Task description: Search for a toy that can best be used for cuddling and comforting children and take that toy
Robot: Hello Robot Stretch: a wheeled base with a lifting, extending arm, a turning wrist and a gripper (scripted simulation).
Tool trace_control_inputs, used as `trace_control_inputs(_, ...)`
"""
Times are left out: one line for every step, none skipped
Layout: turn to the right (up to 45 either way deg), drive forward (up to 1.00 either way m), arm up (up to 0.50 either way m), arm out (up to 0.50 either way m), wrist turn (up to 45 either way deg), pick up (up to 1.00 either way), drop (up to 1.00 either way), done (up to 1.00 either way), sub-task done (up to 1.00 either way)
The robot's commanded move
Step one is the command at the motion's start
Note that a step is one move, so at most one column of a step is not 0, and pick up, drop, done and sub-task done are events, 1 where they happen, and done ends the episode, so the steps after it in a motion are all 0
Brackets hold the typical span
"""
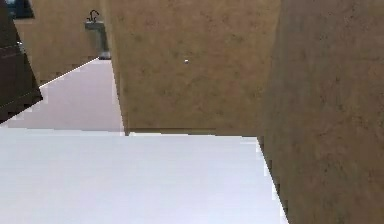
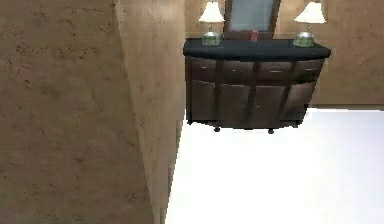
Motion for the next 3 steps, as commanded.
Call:
trace_control_inputs(0.0,0.6,0.0,0.0,0.0,0.0,0.0,0.0,0.0)
trace_control_inputs(-45.0,0.0,0.0,0.0,0.0,0.0,0.0,0.0,0.0)
trace_control_inputs(-3.0,0.0,0.0,0.0,0.0,0.0,0.0,0.0,0.0)
